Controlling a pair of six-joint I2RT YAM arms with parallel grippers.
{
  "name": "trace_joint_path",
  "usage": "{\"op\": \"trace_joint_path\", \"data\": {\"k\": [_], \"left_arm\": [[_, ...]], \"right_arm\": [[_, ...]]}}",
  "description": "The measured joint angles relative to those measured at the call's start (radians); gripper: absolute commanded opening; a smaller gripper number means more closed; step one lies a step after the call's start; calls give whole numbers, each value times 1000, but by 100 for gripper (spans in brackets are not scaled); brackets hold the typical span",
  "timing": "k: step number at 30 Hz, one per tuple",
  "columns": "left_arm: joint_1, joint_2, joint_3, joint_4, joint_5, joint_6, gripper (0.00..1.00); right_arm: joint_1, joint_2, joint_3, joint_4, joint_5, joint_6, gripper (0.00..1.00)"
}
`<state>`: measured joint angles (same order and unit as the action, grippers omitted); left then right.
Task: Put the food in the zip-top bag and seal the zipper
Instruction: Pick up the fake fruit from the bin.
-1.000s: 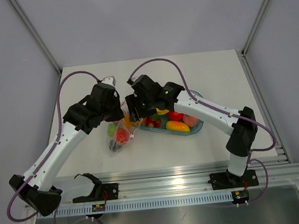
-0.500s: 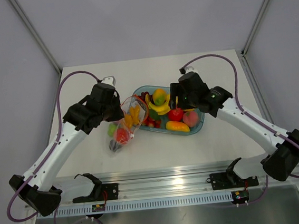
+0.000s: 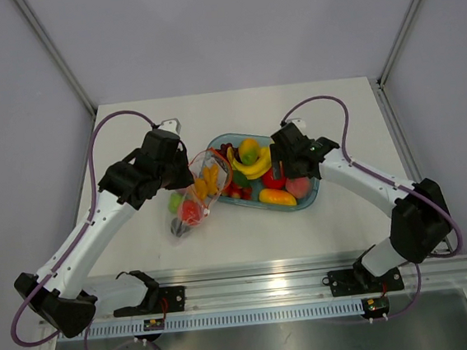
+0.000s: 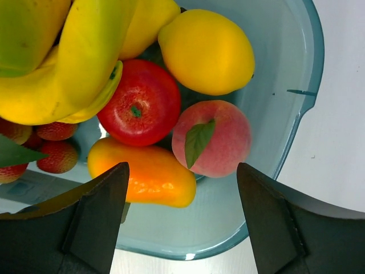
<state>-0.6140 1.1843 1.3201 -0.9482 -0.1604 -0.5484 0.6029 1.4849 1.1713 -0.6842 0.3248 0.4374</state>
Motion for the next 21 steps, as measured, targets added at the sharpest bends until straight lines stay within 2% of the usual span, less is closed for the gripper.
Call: {"op": "trace_joint_path", "data": {"k": [14, 17, 21], "left_arm": [[0, -18, 0, -1, 1, 0, 0], [0, -18, 0, 0, 1, 0, 0], [0, -18, 0, 0, 3, 0, 0]], "right_arm": [[0, 186, -31, 45, 61, -94, 84], [0, 209, -40, 48, 61, -102, 81], [0, 212, -40, 52, 69, -106, 68]]}}
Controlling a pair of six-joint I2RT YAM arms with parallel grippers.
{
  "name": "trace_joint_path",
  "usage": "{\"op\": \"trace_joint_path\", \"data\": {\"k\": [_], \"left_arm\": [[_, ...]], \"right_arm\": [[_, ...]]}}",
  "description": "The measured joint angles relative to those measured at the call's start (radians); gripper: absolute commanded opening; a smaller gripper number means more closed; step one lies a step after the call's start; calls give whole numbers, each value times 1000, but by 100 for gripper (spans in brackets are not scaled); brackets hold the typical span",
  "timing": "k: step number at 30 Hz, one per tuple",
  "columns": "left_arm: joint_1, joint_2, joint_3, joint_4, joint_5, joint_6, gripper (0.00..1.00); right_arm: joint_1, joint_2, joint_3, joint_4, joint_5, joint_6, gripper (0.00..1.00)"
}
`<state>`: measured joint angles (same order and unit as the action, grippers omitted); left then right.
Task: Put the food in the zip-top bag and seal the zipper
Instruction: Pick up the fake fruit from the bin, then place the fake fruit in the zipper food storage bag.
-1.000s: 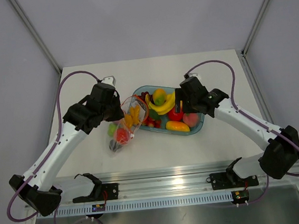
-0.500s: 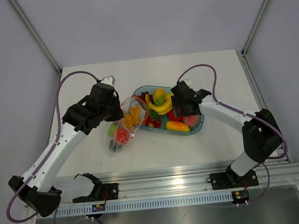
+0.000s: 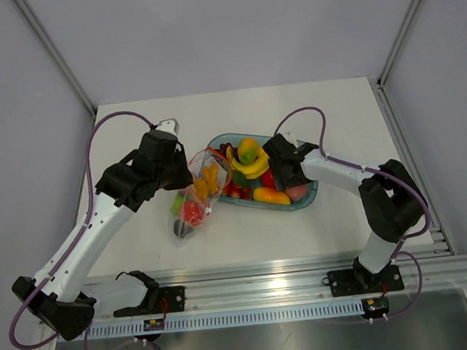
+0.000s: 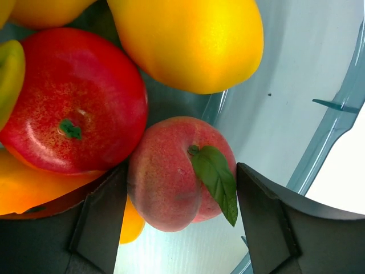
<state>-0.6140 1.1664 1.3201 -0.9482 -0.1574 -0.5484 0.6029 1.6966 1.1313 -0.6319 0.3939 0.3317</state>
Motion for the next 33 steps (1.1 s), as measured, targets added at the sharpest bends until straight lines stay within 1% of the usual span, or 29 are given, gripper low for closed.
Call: {"op": "trace_joint_path", "data": {"k": [1, 2, 4, 7, 12, 17, 21, 24, 29, 33], "left_arm": [[0, 0, 0, 0, 0, 0, 0], [0, 0, 0, 0, 0, 0, 0], [0, 0, 0, 0, 0, 0, 0], [0, 0, 0, 0, 0, 0, 0], [0, 0, 0, 0, 1, 0, 0], [0, 0, 0, 1, 4, 0, 0], [0, 0, 0, 1, 4, 0, 0], [0, 0, 0, 1, 4, 0, 0], [0, 0, 0, 0, 4, 0, 0], [0, 0, 0, 0, 4, -1, 0]], "right_arm": [[0, -2, 0, 0, 0, 0, 61], [0, -4, -1, 0, 0, 0, 58], [0, -15, -4, -1, 0, 1, 48], [0, -61, -5, -5, 0, 1, 45], [0, -191, 3, -25, 6, 2, 44], [0, -270, 39, -50, 1, 9, 44], [0, -327, 56, -46, -70, 24, 44], [0, -378, 67, -30, -167, 48, 45], [28, -390, 148, 19, -284, 91, 45], [124, -348, 250, 54, -313, 111, 46]]}}
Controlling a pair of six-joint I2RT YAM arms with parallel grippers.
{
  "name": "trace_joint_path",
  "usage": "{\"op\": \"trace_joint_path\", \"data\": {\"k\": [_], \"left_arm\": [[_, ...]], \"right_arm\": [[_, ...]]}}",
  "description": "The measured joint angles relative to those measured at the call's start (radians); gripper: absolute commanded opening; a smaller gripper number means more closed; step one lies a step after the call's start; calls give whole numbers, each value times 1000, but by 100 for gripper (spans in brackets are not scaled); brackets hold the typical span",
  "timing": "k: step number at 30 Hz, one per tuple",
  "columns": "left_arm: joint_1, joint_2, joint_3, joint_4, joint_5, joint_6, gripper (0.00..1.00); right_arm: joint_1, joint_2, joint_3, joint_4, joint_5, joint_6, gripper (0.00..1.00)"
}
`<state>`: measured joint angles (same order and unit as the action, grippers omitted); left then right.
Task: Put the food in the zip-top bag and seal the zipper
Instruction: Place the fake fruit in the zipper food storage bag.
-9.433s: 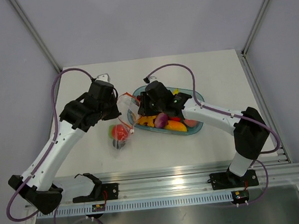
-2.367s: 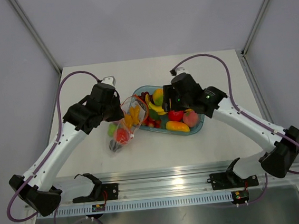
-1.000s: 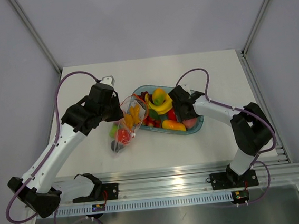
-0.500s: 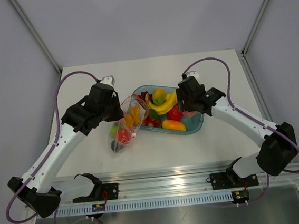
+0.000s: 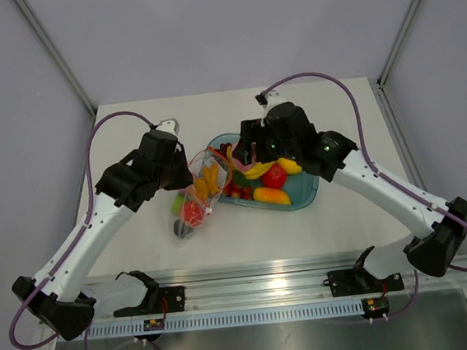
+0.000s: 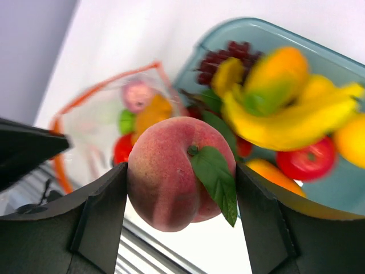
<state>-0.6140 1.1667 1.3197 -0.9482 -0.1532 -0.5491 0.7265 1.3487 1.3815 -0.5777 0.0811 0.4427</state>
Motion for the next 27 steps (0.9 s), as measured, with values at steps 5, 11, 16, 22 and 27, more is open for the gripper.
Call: {"op": "trace_joint_path", "data": {"k": [5, 11, 16, 22, 27], "left_arm": [[0, -2, 0, 0, 0, -2, 0], [0, -21, 0, -2, -1, -6, 0], [0, -35, 0, -2, -1, -6, 0], [0, -35, 0, -1, 0, -7, 0], [0, -35, 0, -1, 0, -7, 0]], "right_arm": [[97, 130, 117, 71, -41, 11, 47], [127, 275, 154, 110, -110, 40, 66], [157, 381, 238, 83, -178, 33, 88], [172, 326, 192, 80, -122, 19, 90], [166, 228, 140, 80, -11, 13, 85]]}}
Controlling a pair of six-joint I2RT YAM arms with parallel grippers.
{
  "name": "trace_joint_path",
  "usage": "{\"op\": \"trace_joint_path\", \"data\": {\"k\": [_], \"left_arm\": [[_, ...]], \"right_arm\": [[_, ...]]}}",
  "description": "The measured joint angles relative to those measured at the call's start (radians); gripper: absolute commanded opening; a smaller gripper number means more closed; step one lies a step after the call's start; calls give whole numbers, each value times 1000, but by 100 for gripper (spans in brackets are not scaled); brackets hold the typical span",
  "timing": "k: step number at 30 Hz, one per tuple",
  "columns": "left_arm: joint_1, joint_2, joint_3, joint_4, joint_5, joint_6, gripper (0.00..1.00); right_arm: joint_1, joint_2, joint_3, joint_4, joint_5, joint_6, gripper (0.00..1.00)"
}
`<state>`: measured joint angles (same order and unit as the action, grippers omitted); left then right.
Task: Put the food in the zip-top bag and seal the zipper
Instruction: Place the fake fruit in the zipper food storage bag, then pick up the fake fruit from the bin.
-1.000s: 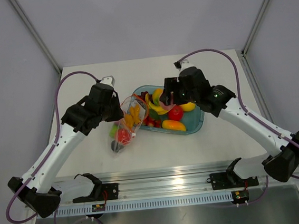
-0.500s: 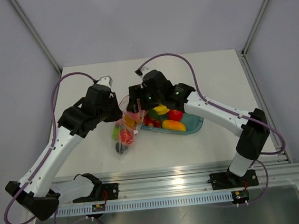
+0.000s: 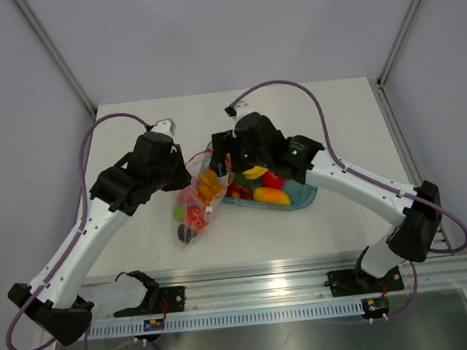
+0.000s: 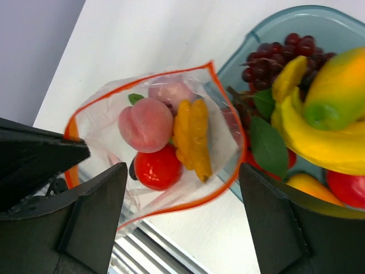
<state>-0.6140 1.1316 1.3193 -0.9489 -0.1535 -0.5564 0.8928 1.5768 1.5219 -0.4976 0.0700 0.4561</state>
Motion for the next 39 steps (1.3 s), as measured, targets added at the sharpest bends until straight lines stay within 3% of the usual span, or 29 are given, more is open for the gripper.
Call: {"op": "trace_joint_path", "data": {"k": [8, 15, 22, 31, 39], "left_arm": [[0, 0, -4, 1, 0, 1, 0], [0, 0, -5, 2, 0, 1, 0], [0, 0, -11, 10, 2, 1, 0], [0, 0, -18, 16, 8, 2, 0], [0, 0, -21, 24, 14, 2, 0]], "right_arm": [[-131, -182, -242, 2, 128, 14, 74], [-268, -233, -494, -27, 155, 11, 85], [-272, -149, -510, -12, 120, -15, 86], [-272, -61, -577, 220, 133, -64, 90], [-272, 40, -576, 322, 182, -83, 85]]}}
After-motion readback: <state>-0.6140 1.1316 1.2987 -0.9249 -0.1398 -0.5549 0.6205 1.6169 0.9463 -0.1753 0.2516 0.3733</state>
